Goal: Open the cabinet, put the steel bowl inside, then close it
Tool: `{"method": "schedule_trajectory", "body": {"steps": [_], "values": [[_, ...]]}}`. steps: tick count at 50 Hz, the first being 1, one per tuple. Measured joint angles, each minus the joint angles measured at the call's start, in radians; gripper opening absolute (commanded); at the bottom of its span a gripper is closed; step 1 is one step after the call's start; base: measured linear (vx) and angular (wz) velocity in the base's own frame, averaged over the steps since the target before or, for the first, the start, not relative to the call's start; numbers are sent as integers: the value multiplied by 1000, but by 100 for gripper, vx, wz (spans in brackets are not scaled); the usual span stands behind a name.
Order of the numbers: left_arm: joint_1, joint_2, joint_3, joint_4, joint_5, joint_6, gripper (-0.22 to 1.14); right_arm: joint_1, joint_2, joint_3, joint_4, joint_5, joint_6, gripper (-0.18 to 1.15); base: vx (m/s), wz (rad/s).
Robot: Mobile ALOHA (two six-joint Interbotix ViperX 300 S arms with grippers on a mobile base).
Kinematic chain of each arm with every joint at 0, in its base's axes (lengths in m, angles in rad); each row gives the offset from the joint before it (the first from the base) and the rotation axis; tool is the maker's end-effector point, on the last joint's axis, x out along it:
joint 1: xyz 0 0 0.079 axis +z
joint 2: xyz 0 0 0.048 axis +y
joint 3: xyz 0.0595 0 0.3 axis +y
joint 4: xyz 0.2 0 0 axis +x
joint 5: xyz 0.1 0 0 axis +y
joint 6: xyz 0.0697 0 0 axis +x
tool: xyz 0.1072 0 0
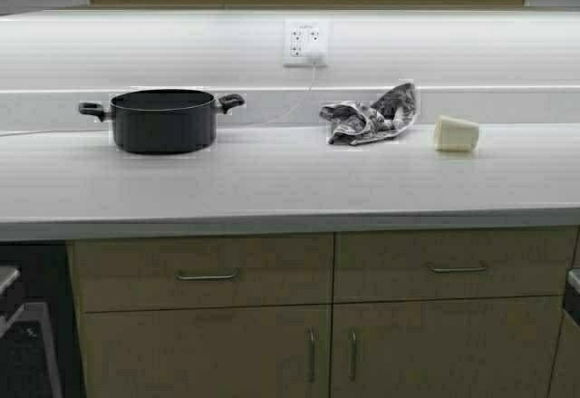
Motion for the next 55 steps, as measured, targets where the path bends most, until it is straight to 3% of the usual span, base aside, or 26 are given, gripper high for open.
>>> {"method": "schedule_trajectory", "body": {"steps": [10,24,36,55], "values": [[161,-40,-57,25,41,2,4,-215,6,-101,0,3,-2,6,-15,5],[314,86,-272,69,44,14,4,-360,173,-330,0,0,-5,6,-10,4],[316,307,-486,64,60,9,4,-397,405,-591,-6,29,-17,6,-4,1],[221,367,-526,58,66,3,4,-462,574,-811,-9,118,-17,6,1,-1]]}}
